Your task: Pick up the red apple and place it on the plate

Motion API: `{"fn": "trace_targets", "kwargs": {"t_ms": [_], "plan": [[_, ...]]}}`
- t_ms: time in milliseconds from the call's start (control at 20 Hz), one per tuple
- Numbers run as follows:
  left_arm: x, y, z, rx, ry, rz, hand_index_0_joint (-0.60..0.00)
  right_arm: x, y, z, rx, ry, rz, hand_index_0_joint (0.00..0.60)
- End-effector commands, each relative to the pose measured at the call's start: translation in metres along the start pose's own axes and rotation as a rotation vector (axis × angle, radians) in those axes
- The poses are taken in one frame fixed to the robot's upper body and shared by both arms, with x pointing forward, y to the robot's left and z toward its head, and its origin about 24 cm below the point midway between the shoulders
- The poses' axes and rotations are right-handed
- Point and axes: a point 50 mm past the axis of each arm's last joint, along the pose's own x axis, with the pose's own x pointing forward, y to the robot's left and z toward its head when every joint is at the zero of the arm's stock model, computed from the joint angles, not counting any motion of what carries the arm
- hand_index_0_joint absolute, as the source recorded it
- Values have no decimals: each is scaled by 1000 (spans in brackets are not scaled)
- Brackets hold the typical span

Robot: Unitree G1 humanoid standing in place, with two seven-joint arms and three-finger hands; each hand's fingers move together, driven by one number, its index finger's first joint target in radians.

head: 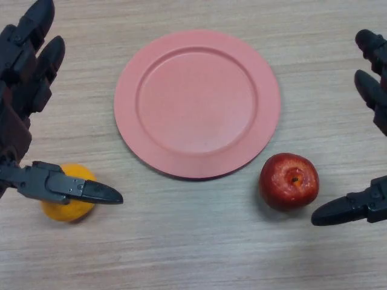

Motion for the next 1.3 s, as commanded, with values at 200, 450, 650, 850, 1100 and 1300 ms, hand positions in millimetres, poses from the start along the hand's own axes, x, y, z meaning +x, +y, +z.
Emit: {"fn": "trace_targets", "kwargs": {"t_ms": [200, 450, 650, 850, 1100, 1300], "plan": [[-2, 6, 35, 93, -189, -31, 0, -7, -7, 29, -43, -212, -35, 0], [-10, 10, 25, 37, -167, 17, 0, -6, -5, 24, -24, -199, 1, 0], [-9, 17, 11, 196, -141, 50, 0, -2, 1, 7, 5, -191, -48, 0], [-4, 27, 12, 185, -121, 106, 0, 1, 13, -19, -168, -239, -61, 0], [-2, 26, 20, 129, -99, 107, 0, 9, 23, -52, -276, -198, -79, 0], [-4, 26, 17, 84, -75, 112, 0, 26, 24, -79, -256, -112, -108, 0]]}}
